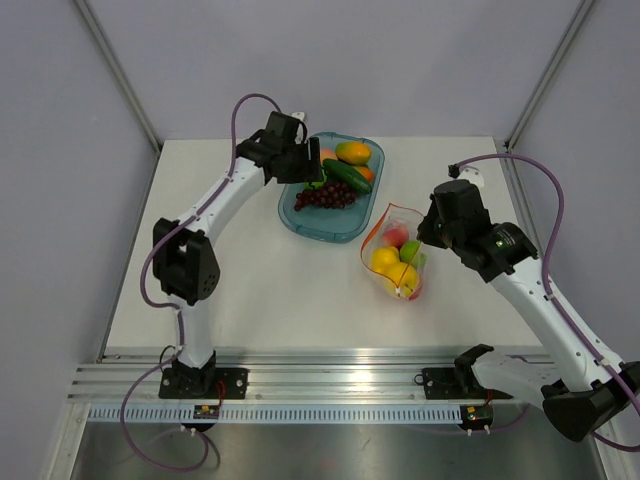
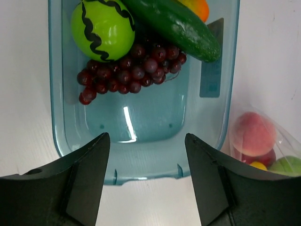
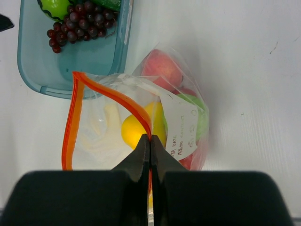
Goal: Place the food in the zip-top bag and seal the zipper
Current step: Pick up the fake vegetable from the bin.
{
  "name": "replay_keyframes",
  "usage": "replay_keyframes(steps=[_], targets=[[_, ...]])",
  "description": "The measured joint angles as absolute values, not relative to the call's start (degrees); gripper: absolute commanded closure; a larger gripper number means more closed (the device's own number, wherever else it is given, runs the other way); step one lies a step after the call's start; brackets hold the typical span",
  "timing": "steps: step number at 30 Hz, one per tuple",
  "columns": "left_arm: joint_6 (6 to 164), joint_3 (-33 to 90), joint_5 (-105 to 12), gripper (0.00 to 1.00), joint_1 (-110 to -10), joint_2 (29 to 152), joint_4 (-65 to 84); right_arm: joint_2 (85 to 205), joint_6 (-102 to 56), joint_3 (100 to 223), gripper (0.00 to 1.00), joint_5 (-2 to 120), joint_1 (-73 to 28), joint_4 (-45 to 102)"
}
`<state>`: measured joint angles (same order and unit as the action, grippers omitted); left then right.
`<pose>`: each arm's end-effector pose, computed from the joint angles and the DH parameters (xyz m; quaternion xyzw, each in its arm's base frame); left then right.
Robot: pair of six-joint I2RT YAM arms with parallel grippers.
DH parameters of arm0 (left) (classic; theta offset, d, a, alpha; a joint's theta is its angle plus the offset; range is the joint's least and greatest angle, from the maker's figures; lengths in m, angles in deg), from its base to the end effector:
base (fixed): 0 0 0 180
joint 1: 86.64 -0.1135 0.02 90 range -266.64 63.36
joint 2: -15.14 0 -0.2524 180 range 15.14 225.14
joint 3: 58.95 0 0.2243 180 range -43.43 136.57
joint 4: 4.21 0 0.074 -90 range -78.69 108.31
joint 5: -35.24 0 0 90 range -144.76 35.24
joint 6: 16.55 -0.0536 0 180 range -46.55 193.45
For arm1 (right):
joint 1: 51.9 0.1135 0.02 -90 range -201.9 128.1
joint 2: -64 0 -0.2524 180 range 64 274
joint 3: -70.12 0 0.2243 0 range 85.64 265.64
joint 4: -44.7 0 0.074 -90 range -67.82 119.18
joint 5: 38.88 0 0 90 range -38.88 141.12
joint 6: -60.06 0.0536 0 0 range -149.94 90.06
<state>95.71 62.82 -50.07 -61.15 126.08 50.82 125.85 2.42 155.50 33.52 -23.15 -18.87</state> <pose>0.3789 -0.1855 0.3025 0.0419 0.9196 -0.1918 0.3403 0.1852 0.0831 0.3451 0.0928 0.8933 0.0927 0.4299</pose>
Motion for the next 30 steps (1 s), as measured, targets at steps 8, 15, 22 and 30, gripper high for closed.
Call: replay_keyframes(steps=[8, 15, 22, 30], targets=[[104.04, 75.20, -48.80, 0.35, -61.24, 137.81, 50.14, 125.85, 2.31, 155.50, 1.00, 34.26, -23.15, -18.59], [115.51, 78.50, -46.00, 0.28, -61.43, 143.54, 42.82, 125.76, 1.92, 155.50, 1.00, 34.26, -23.15, -18.63], [123.23, 83.61, -45.08, 0.28, -61.43, 151.85, 35.58, 124.64, 1.77, 155.50, 1.00, 34.28, -23.15, -18.70], [126.81, 82.12, -46.61, 0.30, -61.43, 153.66, 31.50, 124.27, 1.46, 155.50, 1.00, 34.26, -23.15, -18.70]])
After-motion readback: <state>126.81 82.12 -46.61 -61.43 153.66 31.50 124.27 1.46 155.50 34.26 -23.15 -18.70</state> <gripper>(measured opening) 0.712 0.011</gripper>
